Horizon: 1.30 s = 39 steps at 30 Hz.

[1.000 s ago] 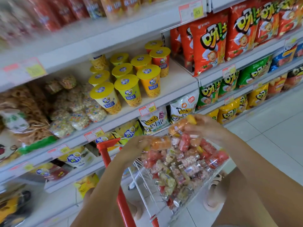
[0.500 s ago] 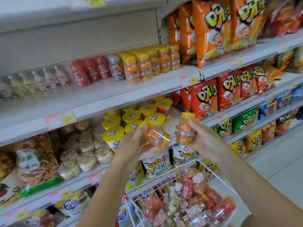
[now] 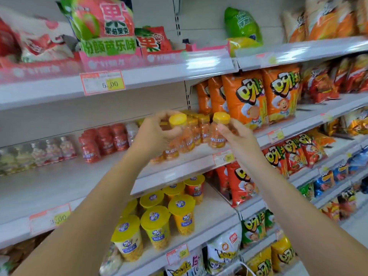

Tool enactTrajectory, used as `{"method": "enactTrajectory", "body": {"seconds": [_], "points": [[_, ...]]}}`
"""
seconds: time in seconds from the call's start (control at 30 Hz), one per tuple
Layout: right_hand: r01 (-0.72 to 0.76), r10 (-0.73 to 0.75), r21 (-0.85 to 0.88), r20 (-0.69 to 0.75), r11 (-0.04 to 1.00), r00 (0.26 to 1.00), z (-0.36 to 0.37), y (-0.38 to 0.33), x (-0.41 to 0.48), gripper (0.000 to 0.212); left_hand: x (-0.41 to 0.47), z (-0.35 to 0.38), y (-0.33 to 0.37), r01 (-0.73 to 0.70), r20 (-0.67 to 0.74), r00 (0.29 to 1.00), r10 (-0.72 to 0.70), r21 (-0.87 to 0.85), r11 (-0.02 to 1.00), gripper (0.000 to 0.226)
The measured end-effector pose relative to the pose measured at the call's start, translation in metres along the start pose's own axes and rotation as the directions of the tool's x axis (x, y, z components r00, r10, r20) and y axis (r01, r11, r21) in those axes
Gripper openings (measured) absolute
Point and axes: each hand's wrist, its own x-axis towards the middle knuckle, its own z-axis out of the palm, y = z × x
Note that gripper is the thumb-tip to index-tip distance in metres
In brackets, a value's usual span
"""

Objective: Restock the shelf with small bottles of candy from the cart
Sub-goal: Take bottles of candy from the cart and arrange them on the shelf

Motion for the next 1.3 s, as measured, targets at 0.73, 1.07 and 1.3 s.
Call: {"method": "enactTrajectory", "body": {"seconds": [0.73,1.07,1.3], "points": [[0.028,0.11,-0.545,0.219,0.838,0.969,0.024,0.044,0.074,0.024,0.079,0.016,-0.043,-0.163,0.24,0.971,-0.007,0.682,0.713,0.05],[0.003,0.176,-0.572,0.257,0.82,0.95,0.025,0.037,0.074,0.037,0.078,0.02,-0.041,-0.144,0.215,0.976,-0.017,0.706,0.694,0.054],[0.028,0.135,-0.691,0.181,0.722,0.974,0.038,0.037,0.063,0.036,0.065,0.026,-0.029,-0.131,0.148,0.989,0.025,0.77,0.625,0.061]]}}
